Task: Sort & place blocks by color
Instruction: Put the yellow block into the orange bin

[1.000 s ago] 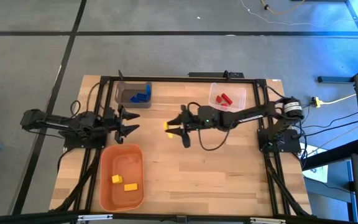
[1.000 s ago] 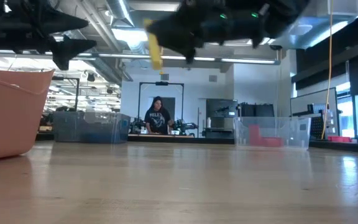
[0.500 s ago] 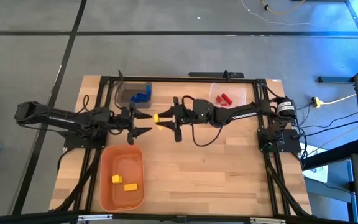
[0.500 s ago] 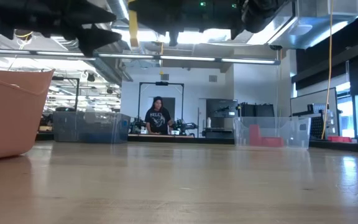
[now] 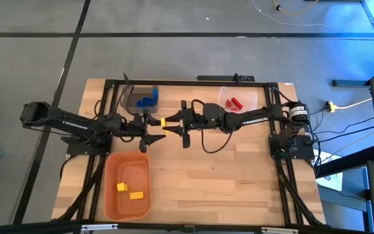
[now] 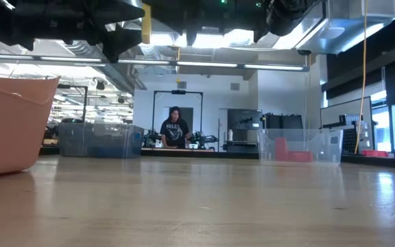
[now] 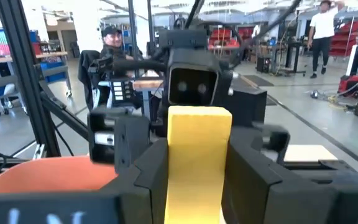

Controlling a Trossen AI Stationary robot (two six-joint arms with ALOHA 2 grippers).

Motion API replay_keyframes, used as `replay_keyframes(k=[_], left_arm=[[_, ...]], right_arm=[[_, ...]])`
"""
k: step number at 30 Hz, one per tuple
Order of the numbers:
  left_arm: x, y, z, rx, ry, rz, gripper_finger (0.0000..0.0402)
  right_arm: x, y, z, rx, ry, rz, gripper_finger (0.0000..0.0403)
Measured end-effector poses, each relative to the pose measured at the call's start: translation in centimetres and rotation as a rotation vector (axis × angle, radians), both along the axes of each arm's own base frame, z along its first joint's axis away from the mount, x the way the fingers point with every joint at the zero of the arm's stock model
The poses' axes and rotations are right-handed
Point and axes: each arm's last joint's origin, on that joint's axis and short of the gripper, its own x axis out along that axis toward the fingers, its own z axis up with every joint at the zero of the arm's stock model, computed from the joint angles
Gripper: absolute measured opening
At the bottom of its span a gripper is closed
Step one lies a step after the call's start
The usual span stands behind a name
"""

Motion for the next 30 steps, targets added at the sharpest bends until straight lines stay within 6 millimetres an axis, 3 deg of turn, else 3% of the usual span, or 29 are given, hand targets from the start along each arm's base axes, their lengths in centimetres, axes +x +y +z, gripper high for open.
replay_keyframes(k=[10,19,27,30], left_arm=[[2.1,0.1,0.7,-0.020,-0.010,0.011,0.0228],[2.5,0.3,0.0,-0.016,0.062,0.049,0.0118],[2.5,0.3,0.0,-0.015,0.066,0.050,0.0117],[2.4,0.3,-0.2,-0.001,0.084,0.057,0.0117]], right_arm=[[0.0,0.0,0.4,0.021,-0.036,0.002,0.0124],[0.0,-0.1,0.1,0.025,-0.004,-0.004,0.0124],[0.0,-0.1,0.0,0.026,0.001,-0.005,0.0124],[0.0,-0.1,-0.1,0.022,0.012,-0.005,0.0164]])
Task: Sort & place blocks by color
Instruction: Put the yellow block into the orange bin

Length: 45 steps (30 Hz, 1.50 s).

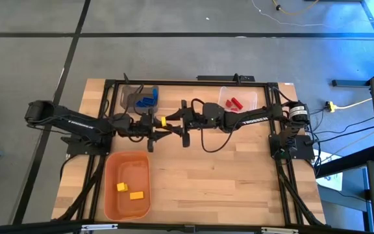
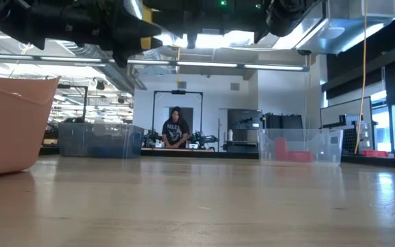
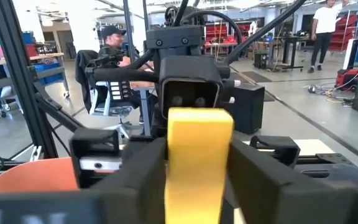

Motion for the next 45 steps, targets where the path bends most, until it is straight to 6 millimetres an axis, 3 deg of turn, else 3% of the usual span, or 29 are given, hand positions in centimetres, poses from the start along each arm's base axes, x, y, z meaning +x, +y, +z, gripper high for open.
replay_keyframes(k=[5,10,14,20,25,28,36,41,45], left_arm=[[-0.9,0.2,0.2,0.011,0.059,0.058,0.0117],[-2.8,0.4,1.0,0.035,0.106,0.117,0.0117],[-4.7,0.4,1.6,0.036,0.129,0.112,0.0117],[-7.1,-0.3,1.3,-0.015,0.060,0.063,0.0117],[-7.9,-0.9,-0.1,-0.035,-0.012,0.061,0.0117],[-8.1,-1.1,-0.7,-0.048,-0.026,0.064,0.0117],[-8.1,-1.3,0.4,-0.086,-0.033,0.027,0.0117],[-7.8,-3.1,1.6,-0.131,0.185,-0.140,0.0117],[-7.7,-5.9,3.0,-0.075,0.402,-0.290,0.0117]], right_arm=[[-0.8,-0.6,0.7,-0.003,0.074,-0.021,0.0283],[-2.8,-1.7,2.0,-0.037,0.213,-0.058,0.0334],[-5.2,-1.5,2.4,-0.091,0.296,-0.063,0.0339],[-10.3,-1.3,-0.1,-0.050,0.314,-0.122,0.0341],[-14.7,-0.5,-2.9,0.023,0.133,-0.139,0.0341],[-16.5,-0.4,-3.3,0.073,-0.002,-0.138,0.0341],[-17.6,-0.3,-3.6,0.091,-0.039,-0.144,0.0342],[-17.6,-0.3,-3.8,0.094,-0.015,-0.144,0.0342],[-17.6,-0.3,-4.2,0.090,0.031,-0.147,0.0342]])
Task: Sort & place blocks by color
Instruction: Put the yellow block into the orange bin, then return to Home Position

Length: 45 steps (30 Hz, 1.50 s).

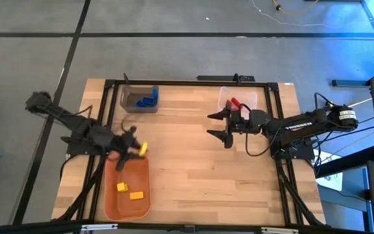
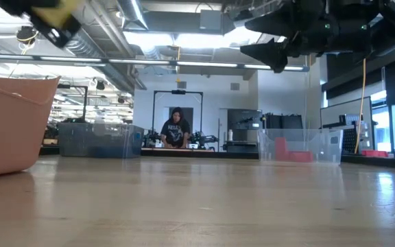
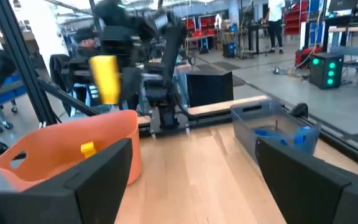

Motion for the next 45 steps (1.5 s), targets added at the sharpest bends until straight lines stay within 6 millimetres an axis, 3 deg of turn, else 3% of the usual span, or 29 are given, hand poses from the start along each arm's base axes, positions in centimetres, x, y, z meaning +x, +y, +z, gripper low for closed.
replay_keyframes(k=[6,10,15,17,23,27,30,33,40,42,45], left_arm=[[0.5,-5.4,0.2,0.139,0.307,-0.147,0.0117],[0.7,-8.0,-1.8,0.174,0.515,-0.122,0.0117],[1.1,-9.8,-4.5,0.181,0.653,-0.058,0.0117],[1.3,-9.9,-5.3,0.175,0.695,-0.005,0.0135],[2.2,-8.6,-6.0,0.098,0.817,0.095,0.0231],[2.8,-7.7,-5.6,0.043,0.883,0.005,0.0263],[3.4,-7.1,-4.1,0.051,0.826,-0.075,0.0265],[3.7,-6.1,-1.1,0.103,0.695,-0.104,0.0259],[1.8,-2.1,6.1,0.327,0.298,0.001,0.0243],[0.8,-0.8,6.7,0.382,0.195,0.033,0.0234],[-0.7,1.5,5.8,0.432,0.119,0.110,0.0206]], right_arm=[[0.0,0.0,-0.4,0.003,0.037,-0.012,0.0342],[0.0,-0.1,-0.4,-0.001,0.041,-0.015,0.0342],[0.0,-0.1,-0.3,-0.009,0.034,-0.016,0.0342],[0.0,-0.1,-0.3,-0.008,0.035,-0.016,0.0342],[0.0,-0.1,-0.3,-0.007,0.034,-0.018,0.0342],[0.0,-0.1,-0.3,-0.006,0.034,-0.018,0.0342],[0.0,-0.1,-0.3,-0.008,0.035,-0.018,0.0342],[0.0,-0.1,-0.3,-0.023,0.036,-0.018,0.0342],[0.0,-0.1,-0.3,-0.032,0.037,-0.017,0.0342],[0.0,-0.1,-0.4,-0.031,0.041,-0.017,0.0342],[0.0,-0.1,-0.4,-0.031,0.042,-0.017,0.0342]])
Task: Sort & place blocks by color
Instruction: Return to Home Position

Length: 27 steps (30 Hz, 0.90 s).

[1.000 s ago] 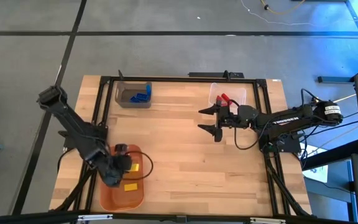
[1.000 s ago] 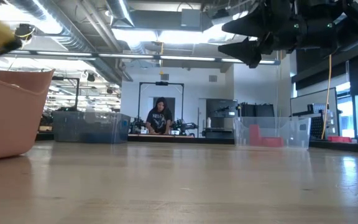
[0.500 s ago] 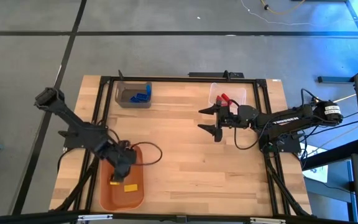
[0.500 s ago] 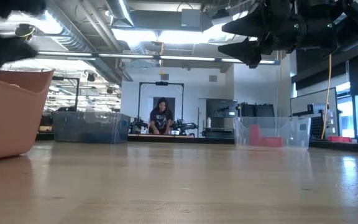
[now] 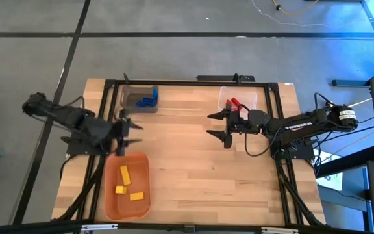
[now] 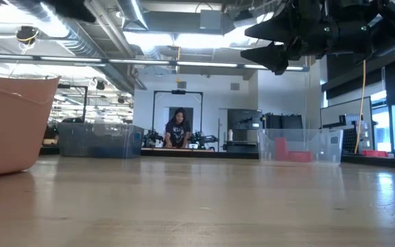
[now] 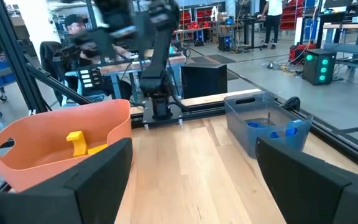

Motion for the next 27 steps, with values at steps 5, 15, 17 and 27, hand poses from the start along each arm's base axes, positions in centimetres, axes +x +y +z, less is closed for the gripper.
replay_keyframes(k=[5,15,17,27], left_arm=[[-1.6,2.5,-3.8,-0.065,-0.186,0.090,0.0130],[-2.8,3.2,-12.6,-0.171,-0.453,0.038,0.0006],[-2.9,3.2,-13.6,-0.171,-0.492,0.033,0.0002],[-3.6,3.7,-14.1,-0.120,-0.545,0.037,0.0000]], right_arm=[[0.0,0.0,0.0,0.000,0.000,0.000,0.0342],[0.0,0.0,0.0,0.029,-0.007,-0.001,0.0342],[0.0,0.0,0.0,0.027,-0.007,0.000,0.0342],[-0.1,-0.1,-0.4,0.059,0.040,-0.013,0.0290]])
